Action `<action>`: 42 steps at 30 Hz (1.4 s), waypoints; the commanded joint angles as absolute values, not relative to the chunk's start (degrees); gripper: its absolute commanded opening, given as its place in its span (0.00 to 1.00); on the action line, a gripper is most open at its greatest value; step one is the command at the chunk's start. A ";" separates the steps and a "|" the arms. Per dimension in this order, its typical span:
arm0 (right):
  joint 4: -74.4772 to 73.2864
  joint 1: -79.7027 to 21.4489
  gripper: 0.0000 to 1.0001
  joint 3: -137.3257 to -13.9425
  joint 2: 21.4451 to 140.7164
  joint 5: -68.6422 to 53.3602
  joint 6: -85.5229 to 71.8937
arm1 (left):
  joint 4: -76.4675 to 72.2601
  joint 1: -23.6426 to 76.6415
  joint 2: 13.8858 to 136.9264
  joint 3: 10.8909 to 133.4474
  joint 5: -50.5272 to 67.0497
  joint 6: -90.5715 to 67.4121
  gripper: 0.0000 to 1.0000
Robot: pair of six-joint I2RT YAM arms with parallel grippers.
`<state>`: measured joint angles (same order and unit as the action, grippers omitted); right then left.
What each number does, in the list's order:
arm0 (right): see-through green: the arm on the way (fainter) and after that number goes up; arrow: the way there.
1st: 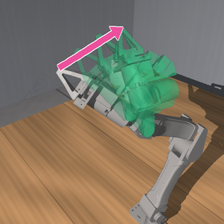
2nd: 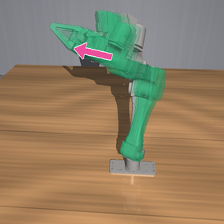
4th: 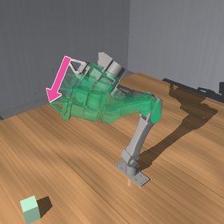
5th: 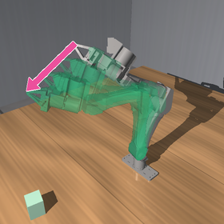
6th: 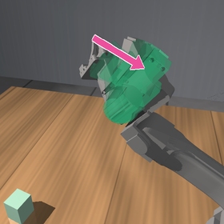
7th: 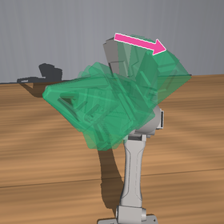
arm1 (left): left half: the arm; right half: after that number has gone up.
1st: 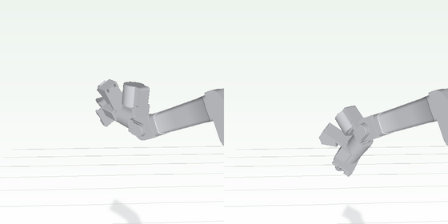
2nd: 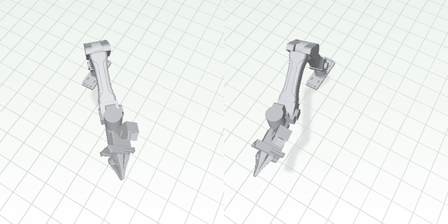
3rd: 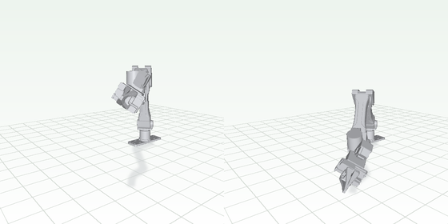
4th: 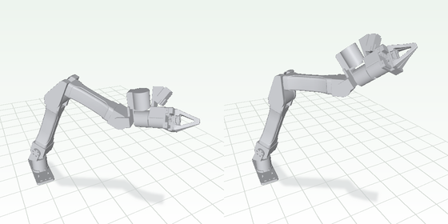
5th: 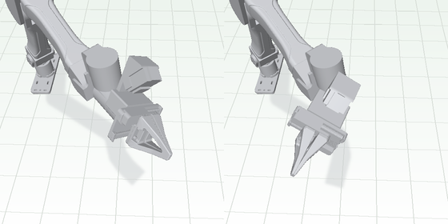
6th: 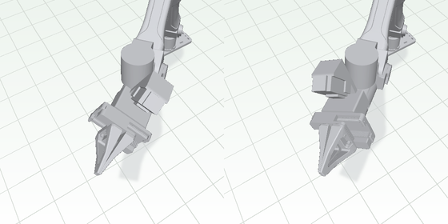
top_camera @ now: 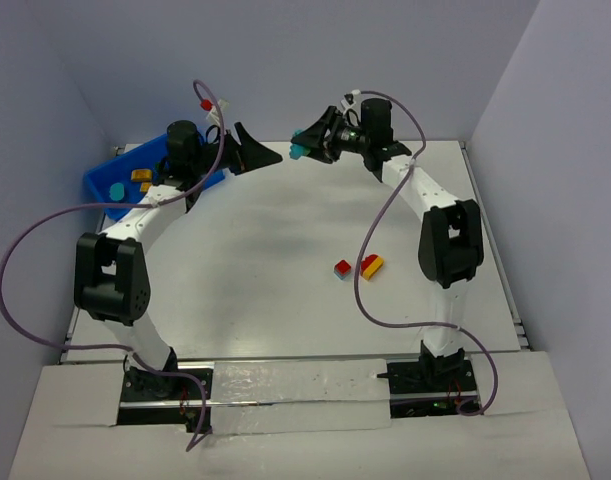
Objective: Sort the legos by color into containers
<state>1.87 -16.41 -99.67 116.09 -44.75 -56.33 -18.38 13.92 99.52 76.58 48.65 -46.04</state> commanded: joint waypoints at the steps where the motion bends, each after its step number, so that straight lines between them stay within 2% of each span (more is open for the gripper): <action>1: 10.16 -18.00 0.00 -97.94 108.30 -45.35 -54.84 | -22.51 14.41 100.63 80.15 51.92 -50.17 0.99; 25: 7.46 -22.50 0.00 -98.88 106.74 -46.05 -47.10 | -28.39 15.47 101.12 80.60 55.55 -52.73 0.99; 30: 6.08 -22.54 0.00 -98.70 106.57 -46.05 -45.70 | -28.82 15.47 101.07 80.42 54.49 -52.95 0.96; 35: 5.50 -22.55 0.00 -98.99 106.90 -46.18 -45.19 | -30.14 15.47 101.59 80.76 54.60 -53.67 0.85; 39: 5.39 -22.56 0.00 -99.63 107.45 -46.66 -45.05 | -31.50 15.44 102.13 80.86 55.13 -54.52 0.60; 42: 5.78 -22.65 0.00 -99.91 107.82 -47.18 -45.43 | -31.83 15.38 102.45 81.10 55.27 -54.75 0.50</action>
